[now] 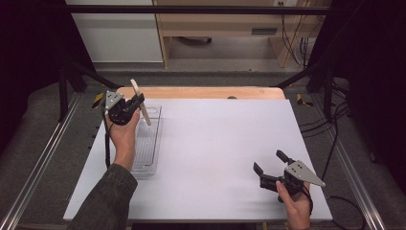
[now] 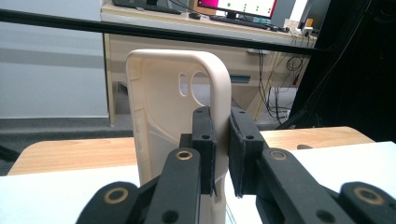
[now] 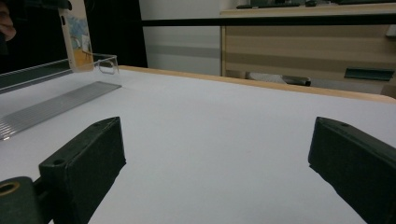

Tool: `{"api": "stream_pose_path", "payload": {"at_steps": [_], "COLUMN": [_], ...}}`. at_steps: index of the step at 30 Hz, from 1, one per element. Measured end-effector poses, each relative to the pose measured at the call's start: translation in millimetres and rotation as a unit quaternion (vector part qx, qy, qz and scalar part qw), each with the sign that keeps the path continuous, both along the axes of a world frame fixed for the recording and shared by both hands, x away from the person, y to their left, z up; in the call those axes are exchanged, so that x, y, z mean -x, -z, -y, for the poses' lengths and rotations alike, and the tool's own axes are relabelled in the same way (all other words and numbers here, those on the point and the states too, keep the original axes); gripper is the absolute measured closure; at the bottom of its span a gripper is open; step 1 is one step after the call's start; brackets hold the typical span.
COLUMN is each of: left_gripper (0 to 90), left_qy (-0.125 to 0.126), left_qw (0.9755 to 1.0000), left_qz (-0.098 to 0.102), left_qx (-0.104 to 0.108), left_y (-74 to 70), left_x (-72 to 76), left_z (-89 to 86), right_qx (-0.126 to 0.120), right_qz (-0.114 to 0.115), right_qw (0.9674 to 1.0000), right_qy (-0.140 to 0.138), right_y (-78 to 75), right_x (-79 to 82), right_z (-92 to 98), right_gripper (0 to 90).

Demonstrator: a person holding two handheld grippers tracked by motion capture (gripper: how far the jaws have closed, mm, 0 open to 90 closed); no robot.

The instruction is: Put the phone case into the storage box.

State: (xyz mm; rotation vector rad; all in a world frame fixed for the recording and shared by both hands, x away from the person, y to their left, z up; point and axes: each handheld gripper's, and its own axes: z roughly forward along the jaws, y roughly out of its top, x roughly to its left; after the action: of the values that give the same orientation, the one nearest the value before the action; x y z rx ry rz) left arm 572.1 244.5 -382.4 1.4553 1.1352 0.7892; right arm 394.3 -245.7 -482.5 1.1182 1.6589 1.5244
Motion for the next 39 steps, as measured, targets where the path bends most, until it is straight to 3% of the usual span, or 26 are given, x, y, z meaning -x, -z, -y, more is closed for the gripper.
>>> {"api": "stream_pose_path", "payload": {"at_steps": [22, 39], "left_gripper": [81.2, 81.2], "left_qy": [-0.001, -0.01], "left_qw": [0.9999, 0.9999], "left_qz": [-0.007, -0.007], "left_qx": [-0.01, -0.012], "left_y": [9.7, 9.9], "left_x": [-1.6, -0.4], "left_z": [6.5, 1.5], "right_qx": [0.0, 0.001], "right_qz": [0.001, 0.0], "right_qw": [1.0, 1.0], "right_qy": [0.001, 0.0], "right_y": [-0.2, 0.2], "right_x": [0.7, 0.4], "right_z": [1.0, -0.2], "right_gripper": [3.8, 3.8]}}
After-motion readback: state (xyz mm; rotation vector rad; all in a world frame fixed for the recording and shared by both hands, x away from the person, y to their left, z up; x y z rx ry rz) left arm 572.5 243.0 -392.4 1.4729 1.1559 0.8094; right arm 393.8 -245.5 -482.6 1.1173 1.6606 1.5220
